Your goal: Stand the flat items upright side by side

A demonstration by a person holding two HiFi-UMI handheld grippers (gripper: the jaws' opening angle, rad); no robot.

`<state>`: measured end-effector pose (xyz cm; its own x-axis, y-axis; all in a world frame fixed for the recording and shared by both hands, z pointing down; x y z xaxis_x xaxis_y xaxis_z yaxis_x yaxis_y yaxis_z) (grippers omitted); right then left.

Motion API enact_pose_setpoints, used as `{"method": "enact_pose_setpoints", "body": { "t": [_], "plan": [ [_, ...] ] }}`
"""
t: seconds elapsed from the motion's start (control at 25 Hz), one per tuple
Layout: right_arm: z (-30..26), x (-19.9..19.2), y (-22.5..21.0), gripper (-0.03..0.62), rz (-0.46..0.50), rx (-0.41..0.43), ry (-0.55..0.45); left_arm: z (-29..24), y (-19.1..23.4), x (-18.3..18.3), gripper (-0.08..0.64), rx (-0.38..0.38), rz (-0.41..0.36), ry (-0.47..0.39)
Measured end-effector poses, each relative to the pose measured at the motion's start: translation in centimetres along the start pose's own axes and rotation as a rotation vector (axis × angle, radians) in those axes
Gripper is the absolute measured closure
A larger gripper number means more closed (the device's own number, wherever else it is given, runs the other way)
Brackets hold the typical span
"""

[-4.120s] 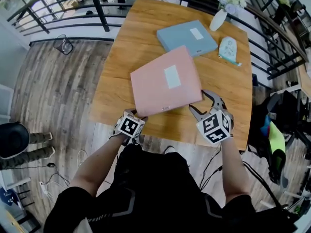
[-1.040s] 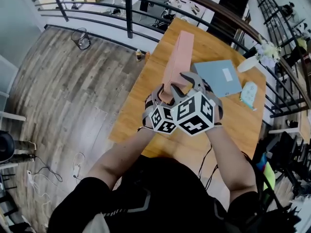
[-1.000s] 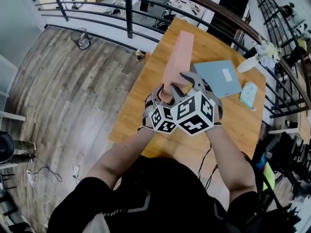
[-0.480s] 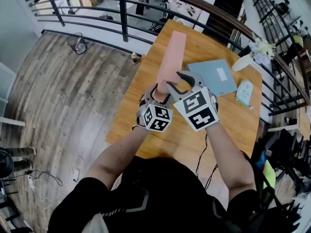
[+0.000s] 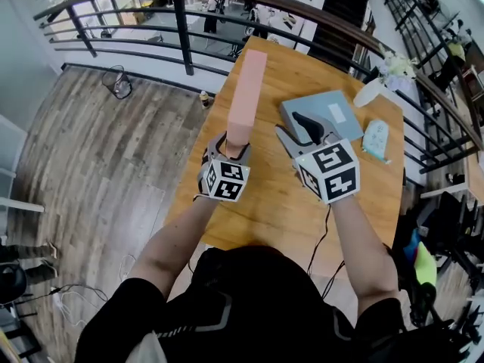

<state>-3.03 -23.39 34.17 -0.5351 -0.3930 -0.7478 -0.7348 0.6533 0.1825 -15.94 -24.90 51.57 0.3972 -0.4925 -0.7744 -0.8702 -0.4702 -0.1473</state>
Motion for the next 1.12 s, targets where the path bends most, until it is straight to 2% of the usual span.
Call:
{"method": "enact_pose_setpoints", "body": {
  "t": [0.16, 0.48, 0.96, 1.12],
  "plan": [
    [1.0, -1.8, -1.2, 0.400, -0.066, -0.016, -0.001, 0.1, 1.6, -0.4, 0.259, 0.007, 0.019, 0.004],
    [2.2, -4.5, -2.6, 0.400, -0.145, -0.038, 0.010, -0.2, 5.3, -0.3, 0.259, 0.010, 0.003, 0.003],
    [3.3, -9.6, -3.9, 0.400, -0.252, -0.108, 0.068, -3.7, 8.6, 1.2, 0.259, -0.031, -0.040, 0.011],
    [3.6, -11.1, -3.7, 0.402, -0.283, -0.120, 0.096, -4.6, 9.1, 2.0, 0.259, -0.043, -0.047, -0.013]
  ]
}}
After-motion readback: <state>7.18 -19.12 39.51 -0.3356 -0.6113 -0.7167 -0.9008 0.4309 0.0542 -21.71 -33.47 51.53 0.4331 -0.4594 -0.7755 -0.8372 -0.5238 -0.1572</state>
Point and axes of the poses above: the fingertips, and each gripper's own axes: z backward along the fingers, y to its left, x out of its top, the point moved 5 cm from there along z, backward along the fingers, and after that the axes turned 12 degrees about y, right-handed, at the moved point
